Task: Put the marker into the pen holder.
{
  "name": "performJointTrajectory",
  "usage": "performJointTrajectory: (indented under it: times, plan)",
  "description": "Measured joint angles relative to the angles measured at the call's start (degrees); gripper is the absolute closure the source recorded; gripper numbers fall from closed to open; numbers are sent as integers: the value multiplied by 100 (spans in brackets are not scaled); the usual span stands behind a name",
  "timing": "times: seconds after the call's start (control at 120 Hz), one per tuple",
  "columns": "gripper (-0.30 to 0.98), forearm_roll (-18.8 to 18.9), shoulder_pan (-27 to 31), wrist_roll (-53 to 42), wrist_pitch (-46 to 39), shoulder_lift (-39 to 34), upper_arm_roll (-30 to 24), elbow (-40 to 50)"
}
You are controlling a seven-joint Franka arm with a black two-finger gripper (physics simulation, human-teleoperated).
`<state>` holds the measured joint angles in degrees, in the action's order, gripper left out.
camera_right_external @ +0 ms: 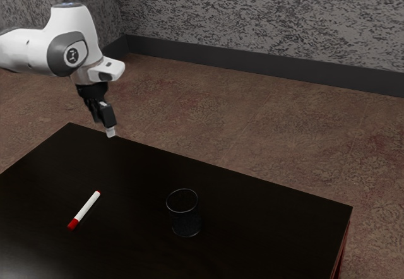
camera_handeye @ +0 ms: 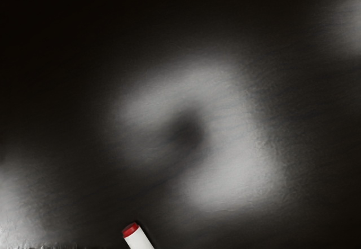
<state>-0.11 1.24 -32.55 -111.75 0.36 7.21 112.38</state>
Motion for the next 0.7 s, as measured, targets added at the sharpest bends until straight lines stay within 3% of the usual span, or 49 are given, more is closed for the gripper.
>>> performJointTrajectory:
  times: [0.25,0.358,0.442,0.7]
  plan:
    - [0,17,321,804,-906,246,55,596]
    - [0,519,300,1260,-1266,412,53,759]
    - [1,654,265,1509,-1438,589,52,784]
    - [32,361,509,2201,-2026,682,52,1611]
